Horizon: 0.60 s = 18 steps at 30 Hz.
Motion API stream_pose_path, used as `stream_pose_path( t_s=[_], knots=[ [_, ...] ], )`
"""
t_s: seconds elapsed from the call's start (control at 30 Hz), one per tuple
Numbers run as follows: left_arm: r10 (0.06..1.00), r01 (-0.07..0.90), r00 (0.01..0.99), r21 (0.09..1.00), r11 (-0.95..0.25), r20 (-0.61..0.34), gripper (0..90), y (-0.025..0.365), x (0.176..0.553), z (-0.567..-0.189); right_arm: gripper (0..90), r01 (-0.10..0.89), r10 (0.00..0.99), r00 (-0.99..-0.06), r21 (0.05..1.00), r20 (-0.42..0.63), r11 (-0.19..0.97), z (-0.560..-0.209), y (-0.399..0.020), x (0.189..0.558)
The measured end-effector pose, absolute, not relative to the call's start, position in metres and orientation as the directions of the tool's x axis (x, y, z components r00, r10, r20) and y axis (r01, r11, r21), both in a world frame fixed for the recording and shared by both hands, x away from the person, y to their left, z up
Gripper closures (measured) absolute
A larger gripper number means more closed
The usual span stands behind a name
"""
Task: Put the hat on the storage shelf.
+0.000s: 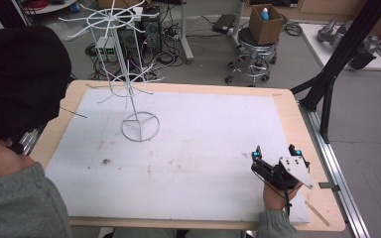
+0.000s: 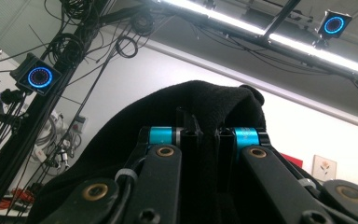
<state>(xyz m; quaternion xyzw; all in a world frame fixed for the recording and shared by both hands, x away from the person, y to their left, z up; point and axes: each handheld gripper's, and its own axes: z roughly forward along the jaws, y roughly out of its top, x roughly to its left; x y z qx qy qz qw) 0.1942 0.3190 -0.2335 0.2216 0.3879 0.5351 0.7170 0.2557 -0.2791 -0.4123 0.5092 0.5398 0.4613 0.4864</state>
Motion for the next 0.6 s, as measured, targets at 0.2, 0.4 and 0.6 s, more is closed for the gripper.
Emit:
stream_pose_path(
  t_s=[0.2,0.4,0.6],
  knots=[
    [0.942,-0.600,0.130,0.731,0.324,-0.310,85.2,0.316,0.196,-0.225,0.6,0.107,0.998,-0.014,0.992,-0.060,0.061,-0.413,-0.278,0.256],
    [0.943,-0.603,0.136,0.730,0.321,-0.302,85.2,0.312,0.199,-0.218,0.6,0.105,0.998,-0.015,0.992,-0.062,0.063,-0.413,-0.279,0.257],
    [0.942,-0.608,0.143,0.725,0.325,-0.302,85.2,0.309,0.203,-0.209,0.6,0.107,0.998,-0.020,0.992,-0.066,0.068,-0.413,-0.277,0.256]
  ],
)
